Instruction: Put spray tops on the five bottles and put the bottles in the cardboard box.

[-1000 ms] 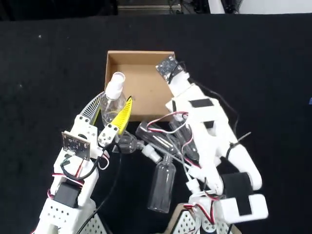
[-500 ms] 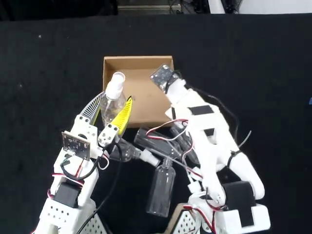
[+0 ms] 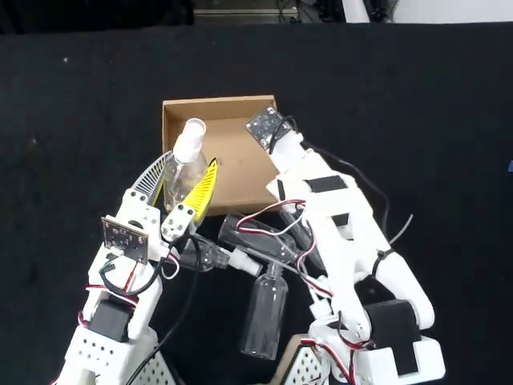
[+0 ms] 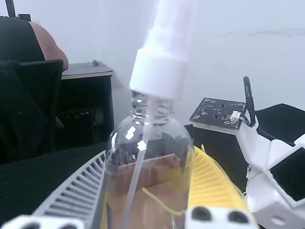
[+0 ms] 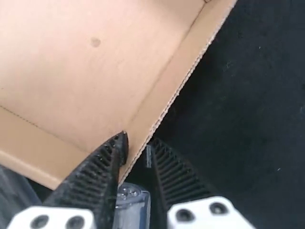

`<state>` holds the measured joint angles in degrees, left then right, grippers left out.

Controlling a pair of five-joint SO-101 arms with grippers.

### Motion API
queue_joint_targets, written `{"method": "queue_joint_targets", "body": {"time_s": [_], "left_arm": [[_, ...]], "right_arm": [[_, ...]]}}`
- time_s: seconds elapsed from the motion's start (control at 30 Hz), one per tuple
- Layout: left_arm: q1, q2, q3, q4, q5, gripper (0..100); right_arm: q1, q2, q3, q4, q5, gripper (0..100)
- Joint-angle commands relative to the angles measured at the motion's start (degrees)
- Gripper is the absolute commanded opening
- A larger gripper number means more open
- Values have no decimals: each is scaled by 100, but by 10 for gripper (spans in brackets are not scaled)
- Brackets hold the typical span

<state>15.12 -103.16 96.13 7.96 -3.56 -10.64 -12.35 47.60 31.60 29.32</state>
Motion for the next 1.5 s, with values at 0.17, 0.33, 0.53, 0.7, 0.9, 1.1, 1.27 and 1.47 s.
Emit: {"method": "queue_joint_targets", "body": {"time_s": [0.17,0.33,0.53,0.7,0.9,1.1,1.27,1.47], "left_arm": [[4,-97,127,-79,35,33],[4,-97,127,-79,35,33],[4,-97,127,-79,35,33],[4,-97,127,-79,35,33],[4,-97,127,-79,35,33],[4,-97,127,-79,35,33],[4,-97,127,-79,35,33],[4,-97,127,-79,44,33]], "right_arm": [[-193,-224,-312,571,-220,142],[-167,-171,-453,70,-1626,168],[-167,-171,-286,-343,-2277,258],[-88,48,-127,-536,-2303,258],[-70,804,-655,-237,-2303,224],[-70,875,-804,53,-2233,43],[167,927,-892,123,-941,11],[607,787,-1174,343,-316,10]]}}
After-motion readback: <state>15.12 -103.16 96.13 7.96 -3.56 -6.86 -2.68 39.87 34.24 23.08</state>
